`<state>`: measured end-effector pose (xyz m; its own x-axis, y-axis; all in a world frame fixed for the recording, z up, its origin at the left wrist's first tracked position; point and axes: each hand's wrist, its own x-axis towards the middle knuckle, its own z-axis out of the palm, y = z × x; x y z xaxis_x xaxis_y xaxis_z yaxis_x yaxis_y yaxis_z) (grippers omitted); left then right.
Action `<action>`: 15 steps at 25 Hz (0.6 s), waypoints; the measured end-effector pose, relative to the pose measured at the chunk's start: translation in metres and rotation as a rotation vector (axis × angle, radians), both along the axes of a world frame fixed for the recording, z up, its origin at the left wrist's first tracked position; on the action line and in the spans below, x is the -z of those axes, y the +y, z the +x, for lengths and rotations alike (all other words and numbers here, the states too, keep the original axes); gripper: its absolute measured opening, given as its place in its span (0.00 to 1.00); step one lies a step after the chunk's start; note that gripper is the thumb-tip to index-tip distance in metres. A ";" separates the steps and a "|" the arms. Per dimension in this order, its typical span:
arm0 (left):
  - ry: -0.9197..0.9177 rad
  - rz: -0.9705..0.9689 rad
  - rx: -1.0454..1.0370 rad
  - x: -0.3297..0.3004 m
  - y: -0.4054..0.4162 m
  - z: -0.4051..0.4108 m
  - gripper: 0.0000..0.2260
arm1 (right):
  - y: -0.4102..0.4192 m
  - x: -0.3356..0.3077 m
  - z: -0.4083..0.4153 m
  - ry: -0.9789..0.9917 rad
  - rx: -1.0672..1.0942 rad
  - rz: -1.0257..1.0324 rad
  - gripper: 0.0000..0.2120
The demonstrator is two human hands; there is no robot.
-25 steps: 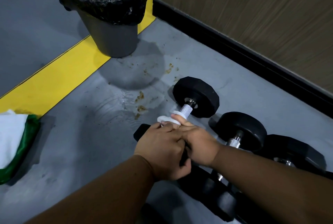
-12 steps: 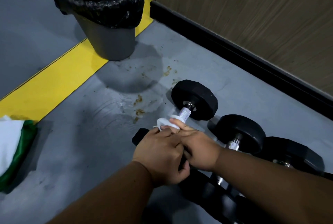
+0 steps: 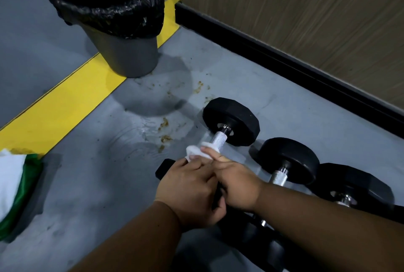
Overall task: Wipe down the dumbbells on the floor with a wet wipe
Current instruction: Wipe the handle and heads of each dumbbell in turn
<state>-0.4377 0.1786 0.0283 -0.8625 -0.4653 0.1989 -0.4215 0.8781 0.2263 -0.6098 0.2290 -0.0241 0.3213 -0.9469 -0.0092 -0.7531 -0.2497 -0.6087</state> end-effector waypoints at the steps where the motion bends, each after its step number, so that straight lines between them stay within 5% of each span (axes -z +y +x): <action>1: 0.001 0.002 0.002 0.000 0.000 0.000 0.12 | 0.001 0.000 -0.001 0.005 -0.048 -0.021 0.28; 5: -0.031 -0.017 -0.009 0.002 0.000 0.000 0.14 | -0.022 -0.006 -0.031 0.056 -0.023 0.051 0.41; 9: -0.041 -0.034 -0.014 0.003 0.001 0.001 0.15 | -0.027 -0.007 -0.036 0.041 0.176 0.076 0.39; 15: 0.006 -0.008 -0.012 0.001 0.002 -0.001 0.12 | -0.003 -0.002 -0.013 0.052 -0.124 0.008 0.34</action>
